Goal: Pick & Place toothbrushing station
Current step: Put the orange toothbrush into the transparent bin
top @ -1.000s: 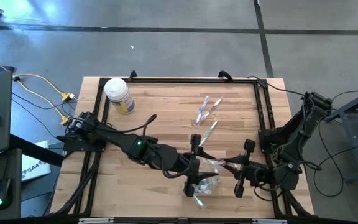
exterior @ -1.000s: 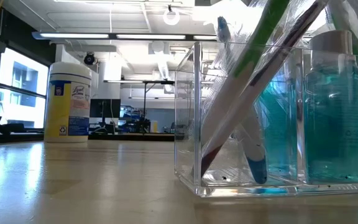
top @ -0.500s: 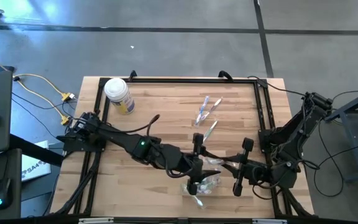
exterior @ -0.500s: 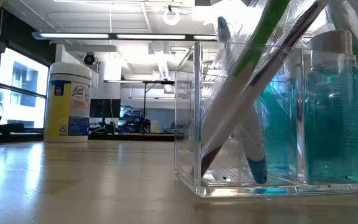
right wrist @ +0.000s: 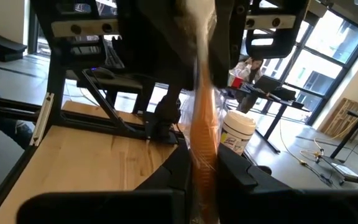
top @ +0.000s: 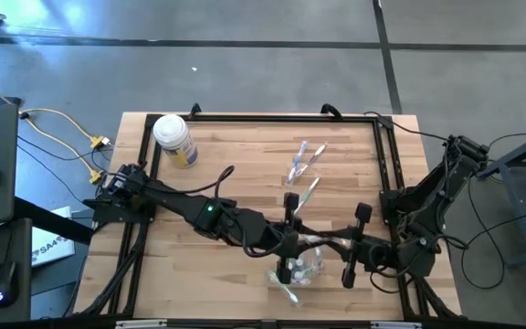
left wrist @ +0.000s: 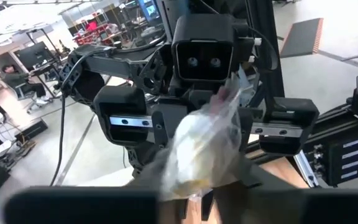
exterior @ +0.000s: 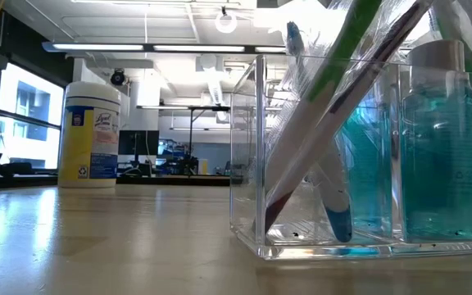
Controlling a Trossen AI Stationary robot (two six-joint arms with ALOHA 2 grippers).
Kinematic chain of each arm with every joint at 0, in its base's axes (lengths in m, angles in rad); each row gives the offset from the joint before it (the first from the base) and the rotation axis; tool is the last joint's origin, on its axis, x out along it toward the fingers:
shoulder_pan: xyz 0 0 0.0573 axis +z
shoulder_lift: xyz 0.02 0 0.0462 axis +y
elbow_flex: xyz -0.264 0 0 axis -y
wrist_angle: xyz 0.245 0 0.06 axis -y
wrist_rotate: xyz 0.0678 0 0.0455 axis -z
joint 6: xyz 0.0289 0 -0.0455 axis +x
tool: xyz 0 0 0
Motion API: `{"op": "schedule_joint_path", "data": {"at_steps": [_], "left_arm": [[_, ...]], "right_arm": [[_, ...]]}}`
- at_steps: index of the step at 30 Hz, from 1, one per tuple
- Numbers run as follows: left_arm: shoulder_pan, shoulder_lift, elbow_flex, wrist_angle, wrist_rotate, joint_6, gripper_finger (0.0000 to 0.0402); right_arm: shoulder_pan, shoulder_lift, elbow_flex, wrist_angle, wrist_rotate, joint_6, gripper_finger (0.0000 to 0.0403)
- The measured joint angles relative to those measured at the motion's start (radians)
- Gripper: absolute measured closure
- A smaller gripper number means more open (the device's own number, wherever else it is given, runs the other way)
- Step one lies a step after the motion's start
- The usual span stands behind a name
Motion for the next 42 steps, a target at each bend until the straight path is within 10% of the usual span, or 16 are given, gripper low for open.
{"op": "schedule_joint_path", "data": {"at_steps": [13, 23, 31, 42], "left_arm": [[-0.003, -0.001, 0.0, -0.016, 0.0, 0.001, 0.0392], [-0.03, -0.003, 0.0, -0.089, -0.006, 0.0, 0.0392], [-0.128, -0.041, 0.0, -0.139, -0.126, -0.01, 0.0392], [-0.235, -0.06, 0.0, -0.467, -0.315, -0.519, 0.0392]], "right_arm": [[0.0, 0.0, -0.001, -0.026, -0.029, 0.026, 0.0315], [0.111, -0.013, -0.001, -0.023, 0.239, 0.019, 0.0172], [0.229, -0.016, -0.001, -0.026, 0.309, 0.019, 0.0136], [0.31, -0.016, 0.0, -0.029, 0.376, 0.028, 0.0138]]}}
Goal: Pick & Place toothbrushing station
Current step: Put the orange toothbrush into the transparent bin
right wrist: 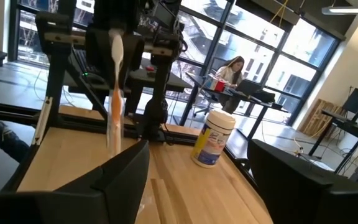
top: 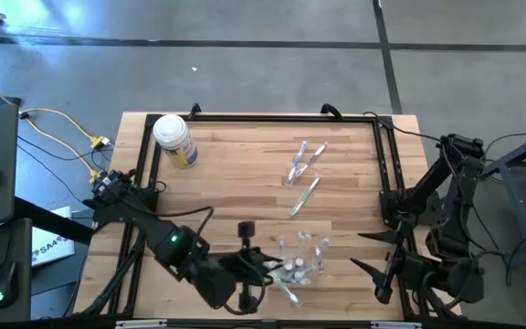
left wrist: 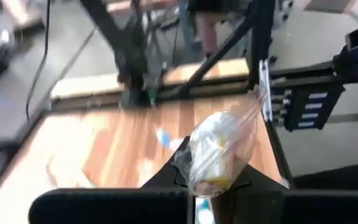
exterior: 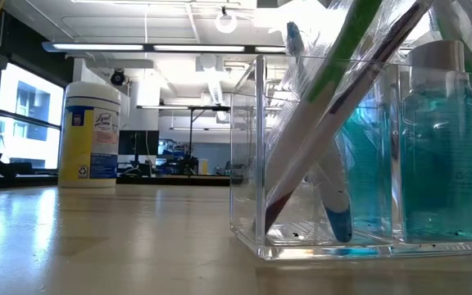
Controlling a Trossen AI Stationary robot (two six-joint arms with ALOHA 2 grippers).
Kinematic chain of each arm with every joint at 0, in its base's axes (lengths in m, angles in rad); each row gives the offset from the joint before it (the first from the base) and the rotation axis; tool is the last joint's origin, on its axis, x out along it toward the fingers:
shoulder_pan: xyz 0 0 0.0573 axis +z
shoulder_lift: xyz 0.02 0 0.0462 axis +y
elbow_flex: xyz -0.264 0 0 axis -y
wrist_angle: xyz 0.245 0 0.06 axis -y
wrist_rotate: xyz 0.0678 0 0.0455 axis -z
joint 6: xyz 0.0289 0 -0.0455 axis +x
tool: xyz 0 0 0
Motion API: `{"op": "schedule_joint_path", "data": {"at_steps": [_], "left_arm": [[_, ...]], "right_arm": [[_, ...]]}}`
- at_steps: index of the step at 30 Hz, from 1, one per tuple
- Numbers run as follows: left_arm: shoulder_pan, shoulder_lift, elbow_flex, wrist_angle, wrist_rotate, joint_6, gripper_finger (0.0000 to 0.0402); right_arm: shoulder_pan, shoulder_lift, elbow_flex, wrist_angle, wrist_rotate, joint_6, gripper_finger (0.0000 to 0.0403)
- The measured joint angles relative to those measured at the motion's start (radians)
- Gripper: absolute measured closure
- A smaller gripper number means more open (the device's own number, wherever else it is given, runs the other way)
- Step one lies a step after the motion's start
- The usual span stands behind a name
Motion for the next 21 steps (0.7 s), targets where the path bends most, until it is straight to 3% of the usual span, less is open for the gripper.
{"op": "schedule_joint_path", "data": {"at_steps": [7, 12, 21], "left_arm": [[-0.017, 0.007, -0.007, -0.211, -0.052, -0.279, 0.0392], [0.006, 0.013, -0.058, -0.206, -0.009, -0.324, 0.0393], [0.03, 0.013, -0.174, -0.091, 0.086, -0.429, 0.0393]], "right_arm": [[-0.008, 0.0, 0.0, -0.06, -0.003, 0.063, 0.0138], [-0.008, 0.0, 0.0, -0.139, -0.004, 0.153, 0.0138], [-0.008, 0.0, 0.0, -0.181, -0.004, 0.159, 0.0138]]}}
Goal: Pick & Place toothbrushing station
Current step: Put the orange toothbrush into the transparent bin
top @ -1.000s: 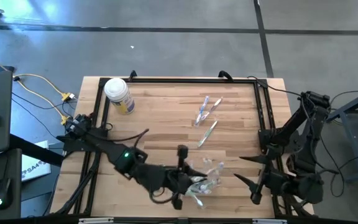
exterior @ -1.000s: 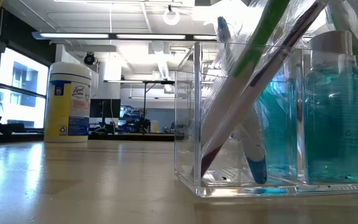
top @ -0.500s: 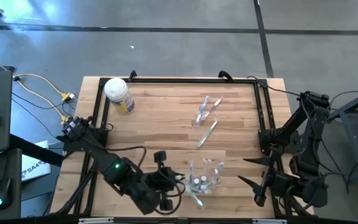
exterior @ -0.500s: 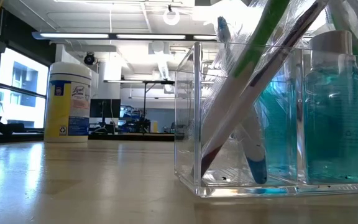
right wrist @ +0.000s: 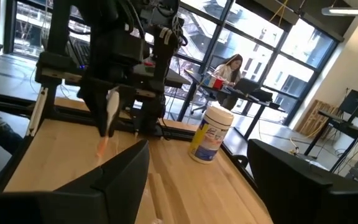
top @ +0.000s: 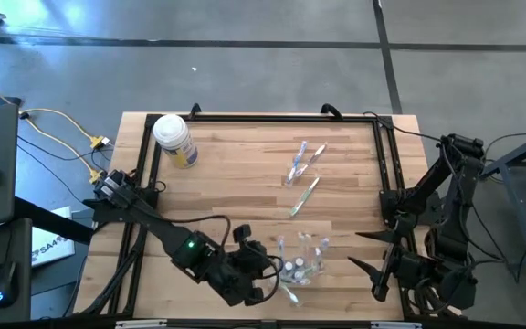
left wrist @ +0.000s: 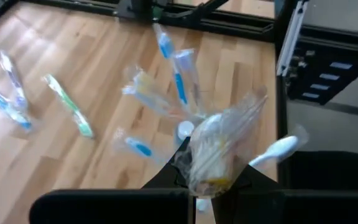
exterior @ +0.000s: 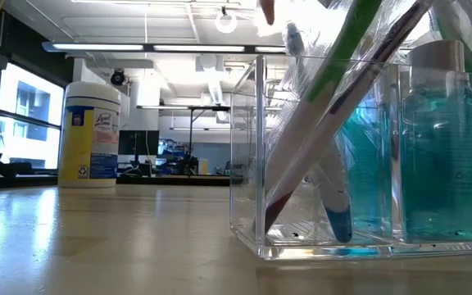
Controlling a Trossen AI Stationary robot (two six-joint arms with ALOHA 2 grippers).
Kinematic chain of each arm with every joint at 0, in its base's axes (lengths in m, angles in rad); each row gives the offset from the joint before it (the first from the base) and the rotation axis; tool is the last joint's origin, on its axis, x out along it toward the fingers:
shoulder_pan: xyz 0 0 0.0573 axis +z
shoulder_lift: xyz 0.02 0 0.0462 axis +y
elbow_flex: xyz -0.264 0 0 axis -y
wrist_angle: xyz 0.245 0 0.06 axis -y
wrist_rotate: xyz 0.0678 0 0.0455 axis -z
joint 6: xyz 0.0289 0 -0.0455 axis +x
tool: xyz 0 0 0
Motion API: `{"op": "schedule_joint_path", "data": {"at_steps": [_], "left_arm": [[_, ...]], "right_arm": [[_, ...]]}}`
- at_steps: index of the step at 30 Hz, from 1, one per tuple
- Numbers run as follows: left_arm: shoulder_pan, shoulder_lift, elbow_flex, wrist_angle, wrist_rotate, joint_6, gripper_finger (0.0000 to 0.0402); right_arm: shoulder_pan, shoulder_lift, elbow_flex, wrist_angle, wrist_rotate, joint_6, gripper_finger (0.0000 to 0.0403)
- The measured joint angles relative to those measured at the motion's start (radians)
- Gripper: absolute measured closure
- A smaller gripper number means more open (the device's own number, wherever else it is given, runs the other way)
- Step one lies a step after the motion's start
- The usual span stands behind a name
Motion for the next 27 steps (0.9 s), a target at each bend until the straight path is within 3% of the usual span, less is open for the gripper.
{"op": "schedule_joint_path", "data": {"at_steps": [13, 27], "left_arm": [[0.008, -0.001, -0.213, 0.228, 0.035, -0.113, 0.0393], [0.016, -0.001, -0.341, 0.27, 0.05, -0.257, 0.0393]], "right_arm": [[0.0, 0.0, 0.0, -0.022, -0.001, 0.0, 0.0138], [0.0, 0.0, 0.0, -0.074, -0.001, 0.0, 0.0138]]}}
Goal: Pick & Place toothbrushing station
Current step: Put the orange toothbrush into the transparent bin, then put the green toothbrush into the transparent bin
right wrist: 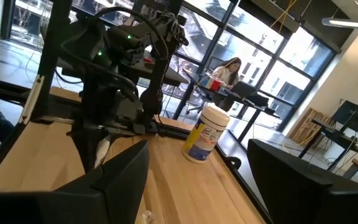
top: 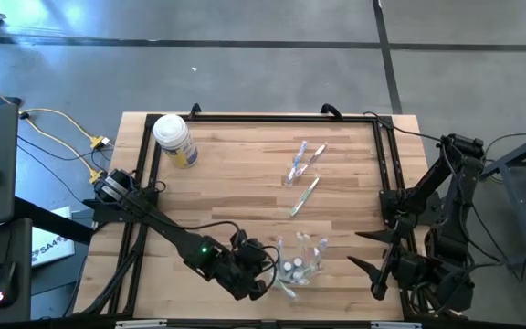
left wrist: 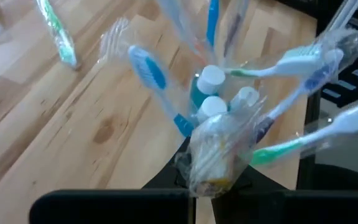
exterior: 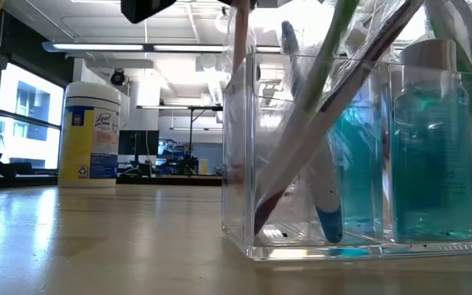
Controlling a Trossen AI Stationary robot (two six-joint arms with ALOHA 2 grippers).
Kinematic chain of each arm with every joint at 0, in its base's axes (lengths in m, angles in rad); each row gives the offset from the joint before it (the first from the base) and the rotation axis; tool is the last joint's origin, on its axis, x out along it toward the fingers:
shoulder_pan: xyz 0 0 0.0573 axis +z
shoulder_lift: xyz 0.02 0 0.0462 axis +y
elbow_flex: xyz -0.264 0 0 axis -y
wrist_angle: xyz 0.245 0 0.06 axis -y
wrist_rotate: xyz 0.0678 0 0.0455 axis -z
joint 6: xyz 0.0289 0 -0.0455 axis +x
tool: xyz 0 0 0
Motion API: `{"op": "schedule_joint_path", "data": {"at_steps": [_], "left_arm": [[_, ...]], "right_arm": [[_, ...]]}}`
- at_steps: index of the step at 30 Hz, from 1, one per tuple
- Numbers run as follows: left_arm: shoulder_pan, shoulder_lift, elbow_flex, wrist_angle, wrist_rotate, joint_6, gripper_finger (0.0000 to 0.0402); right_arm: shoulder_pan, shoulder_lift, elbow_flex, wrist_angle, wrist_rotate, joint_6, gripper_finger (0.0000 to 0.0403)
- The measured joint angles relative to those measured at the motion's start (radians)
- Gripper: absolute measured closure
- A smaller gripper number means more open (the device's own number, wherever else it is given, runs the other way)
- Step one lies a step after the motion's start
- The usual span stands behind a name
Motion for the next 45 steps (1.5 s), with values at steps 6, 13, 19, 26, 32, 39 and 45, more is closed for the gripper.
{"op": "schedule_joint_path", "data": {"at_steps": [6, 13, 19, 26, 32, 39, 45], "left_arm": [[0.015, 0.0, -0.02, 0.011, 0.036, -0.001, 0.0393], [0.043, -0.002, -0.019, -0.061, 0.144, 0.023, 0.0369], [0.051, -0.003, -0.018, -0.08, 0.163, 0.063, 0.0379], [0.048, 0.0, -0.021, -0.093, 0.176, 0.08, 0.0349], [0.049, 0.001, -0.022, -0.086, 0.185, 0.08, 0.0303], [0.049, -0.013, -0.021, -0.044, 0.187, 0.08, 0.0241], [0.049, -0.032, -0.021, -0.051, 0.194, 0.054, 0.0218]], "right_arm": [[-0.002, 0.0, 0.0, -0.05, 0.0, 0.021, 0.0138], [-0.028, 0.0, 0.0, -0.114, -0.003, 0.076, 0.0138], [-0.053, 0.0, 0.0, -0.125, -0.003, 0.079, 0.0138], [-0.067, 0.0, 0.0, -0.132, -0.006, 0.08, 0.0138], [-0.066, 0.0, 0.0, -0.132, -0.006, 0.08, 0.0138], [-0.066, 0.0, 0.0, -0.132, -0.006, 0.08, 0.0138], [-0.066, 0.0, 0.0, -0.132, -0.006, 0.08, 0.0138]]}}
